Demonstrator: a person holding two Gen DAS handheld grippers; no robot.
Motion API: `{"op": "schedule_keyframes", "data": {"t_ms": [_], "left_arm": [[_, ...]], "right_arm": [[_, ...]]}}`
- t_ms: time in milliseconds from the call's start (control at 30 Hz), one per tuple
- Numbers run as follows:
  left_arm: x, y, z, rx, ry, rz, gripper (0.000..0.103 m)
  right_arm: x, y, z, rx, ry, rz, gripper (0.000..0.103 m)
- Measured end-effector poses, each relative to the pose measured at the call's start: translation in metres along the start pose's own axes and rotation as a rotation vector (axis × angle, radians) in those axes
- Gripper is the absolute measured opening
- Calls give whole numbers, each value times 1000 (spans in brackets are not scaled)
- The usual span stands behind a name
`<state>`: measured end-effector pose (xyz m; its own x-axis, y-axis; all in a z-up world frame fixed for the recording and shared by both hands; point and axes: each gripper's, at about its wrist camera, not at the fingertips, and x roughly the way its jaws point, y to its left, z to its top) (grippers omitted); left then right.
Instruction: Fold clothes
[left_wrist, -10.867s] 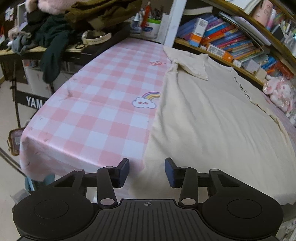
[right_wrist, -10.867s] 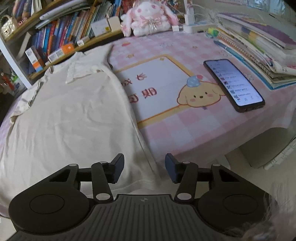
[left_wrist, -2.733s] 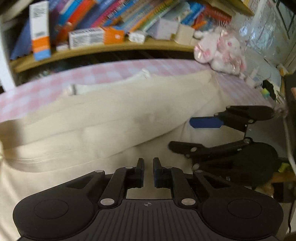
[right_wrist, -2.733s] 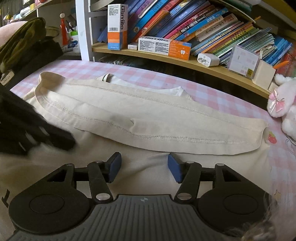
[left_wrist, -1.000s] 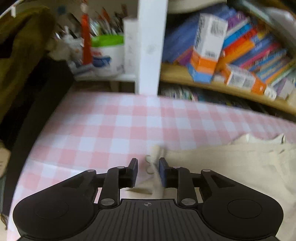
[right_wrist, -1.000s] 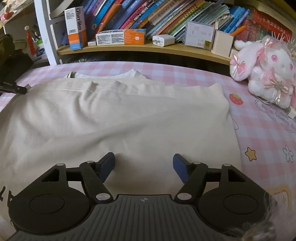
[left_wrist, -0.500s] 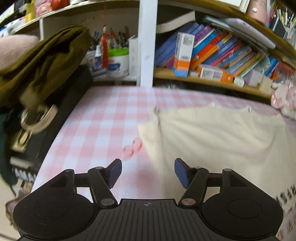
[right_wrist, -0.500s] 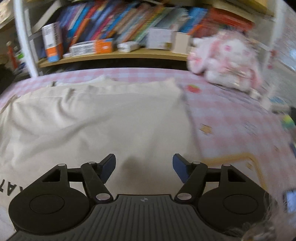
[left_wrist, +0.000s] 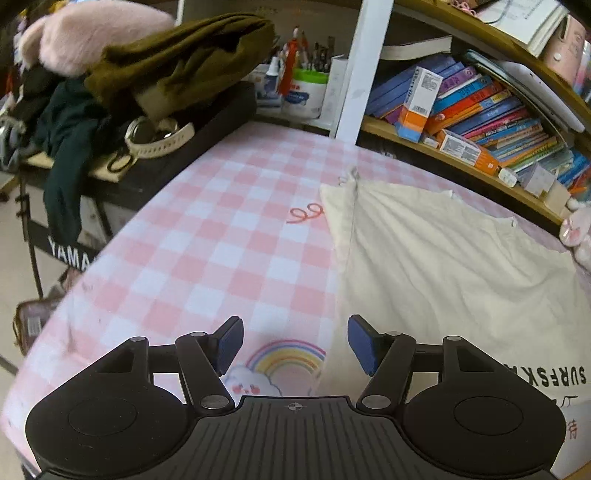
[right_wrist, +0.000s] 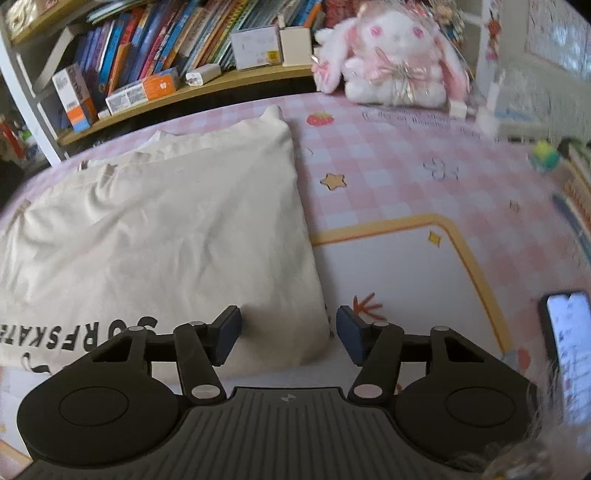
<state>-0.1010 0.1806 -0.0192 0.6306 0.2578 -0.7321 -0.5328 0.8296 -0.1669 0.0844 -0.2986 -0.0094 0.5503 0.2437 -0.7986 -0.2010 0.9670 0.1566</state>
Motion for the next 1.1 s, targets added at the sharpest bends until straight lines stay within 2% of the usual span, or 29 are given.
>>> {"op": "schedule_keyframes", "data": {"t_ms": [167, 200, 300, 333, 400, 467, 533, 567, 633, 733, 800, 933, 1000, 1100], "left_arm": [[9, -10, -11, -6, 50, -47, 60], [11, -11, -14, -12, 58, -50, 56], [16, -13, -19, -50, 80, -72, 21], [17, -14, -19, -61, 89, -82, 11], [10, -15, -14, -72, 75, -82, 8], [-11, -16, -3, -67, -1, -89, 8], [-32, -17, 9, -54, -74, -99, 7], [-34, -17, 10, -36, -75, -96, 7], [-22, -13, 5, -15, -26, -70, 7], [3, -7, -13, -34, 74, -45, 8], [7, -7, -20, -48, 83, -37, 9], [8, -6, -21, -53, 88, -16, 16], [6, -7, -20, -58, 85, -2, 17], [-5, -12, -15, -54, 60, 29, 22]], "right_arm": [[2, -4, -5, 26, 33, 63, 44], [3, -4, -6, 24, 33, 67, 44], [4, -4, -6, 10, 42, 94, 33], [5, -4, -6, 4, 46, 105, 18], [5, -4, -5, -1, 47, 116, 13], [-2, 0, -1, -14, 19, 104, 11], [-21, 2, 5, -26, -50, 119, 10], [-32, 2, 8, -30, -83, 129, 10], [-40, 0, 11, -18, -90, 148, 10], [-20, -3, 2, -28, -3, 144, 10], [-5, -5, -6, -34, 45, 127, 11], [2, -6, -7, -43, 57, 123, 13], [3, -3, -6, -64, 57, 117, 15], [0, 0, -3, -88, 34, 97, 26]]}}
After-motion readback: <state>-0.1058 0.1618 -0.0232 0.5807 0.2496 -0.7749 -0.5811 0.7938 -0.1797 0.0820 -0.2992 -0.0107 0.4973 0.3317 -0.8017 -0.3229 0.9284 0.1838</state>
